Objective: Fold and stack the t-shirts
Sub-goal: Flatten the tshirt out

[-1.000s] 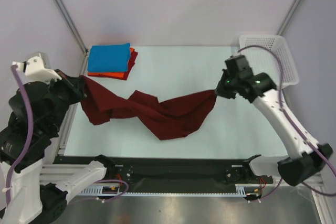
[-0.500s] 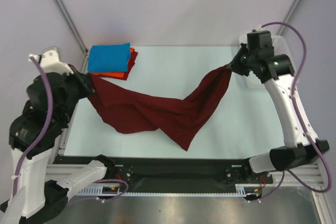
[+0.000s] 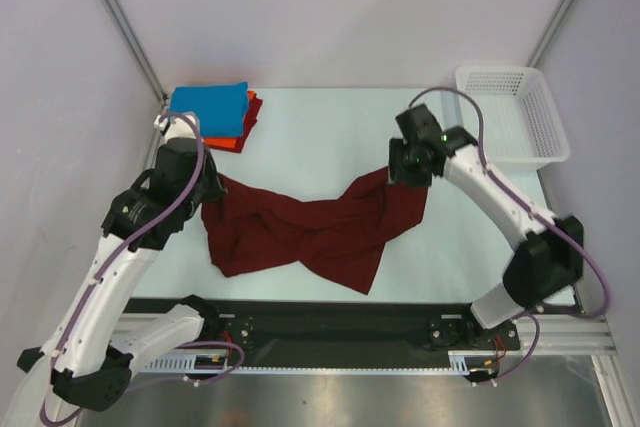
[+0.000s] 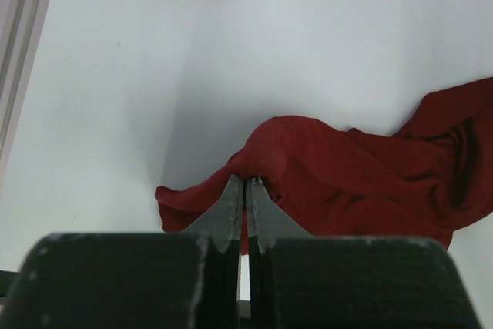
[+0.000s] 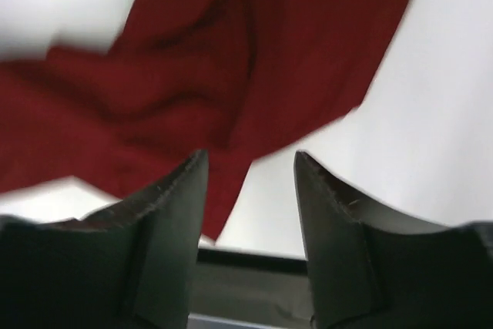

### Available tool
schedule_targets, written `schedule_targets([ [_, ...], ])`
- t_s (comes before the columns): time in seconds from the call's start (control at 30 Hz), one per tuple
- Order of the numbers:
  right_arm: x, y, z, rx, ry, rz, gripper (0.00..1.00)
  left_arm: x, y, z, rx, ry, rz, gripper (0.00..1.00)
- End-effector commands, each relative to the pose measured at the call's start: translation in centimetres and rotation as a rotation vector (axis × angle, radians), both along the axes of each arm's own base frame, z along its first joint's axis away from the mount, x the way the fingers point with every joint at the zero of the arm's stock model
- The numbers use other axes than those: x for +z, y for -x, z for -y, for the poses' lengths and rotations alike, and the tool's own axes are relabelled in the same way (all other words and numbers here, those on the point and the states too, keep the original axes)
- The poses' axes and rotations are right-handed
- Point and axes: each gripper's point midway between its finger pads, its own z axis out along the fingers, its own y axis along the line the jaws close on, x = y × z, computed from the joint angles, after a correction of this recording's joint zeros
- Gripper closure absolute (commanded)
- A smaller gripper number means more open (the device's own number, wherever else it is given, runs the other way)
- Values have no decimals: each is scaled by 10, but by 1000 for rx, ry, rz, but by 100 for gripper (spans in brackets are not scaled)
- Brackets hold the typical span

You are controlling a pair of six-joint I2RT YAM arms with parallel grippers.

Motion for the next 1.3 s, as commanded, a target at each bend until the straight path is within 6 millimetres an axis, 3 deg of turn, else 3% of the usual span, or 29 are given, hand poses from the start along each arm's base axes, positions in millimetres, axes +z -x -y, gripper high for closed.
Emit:
schedule_targets([
  [0.0, 1, 72, -14, 97, -39, -52, 48, 12, -1, -2, 22, 43, 66, 100],
  [0.03, -21, 102, -14, 114, -40, -109, 51, 9, -1, -1, 21, 43, 57, 99],
  [0.07, -30, 121, -28, 142, -45, -122, 55, 8, -1, -1, 22, 43, 52, 100],
  [0.17, -63, 163, -39, 194, -25, -176, 62, 4, -2, 0, 16, 31, 40, 100],
  [0.2, -67, 182, -56, 243, -28, -185, 64, 3, -2, -2, 21, 19, 38, 100],
  [0.4, -103, 228, -94, 364, -4, -215, 64, -9, -1, -2, 4, -6, 4, 100],
  [0.57, -116, 240, -120, 443, 20, -211, 62, -17, -1, 1, -7, -5, -18, 100],
  [0.9, -140, 237, -127, 400, 63, -208, 61, -15, 9, -5, -25, -29, -9, 99],
  [1.07, -148, 238, -114, 368, 141, -216, 60, -14, 13, -7, -26, -29, -7, 100],
  [1.27, -139, 232, -101, 340, 195, -166, 61, -21, 18, -8, -32, -21, -13, 100],
])
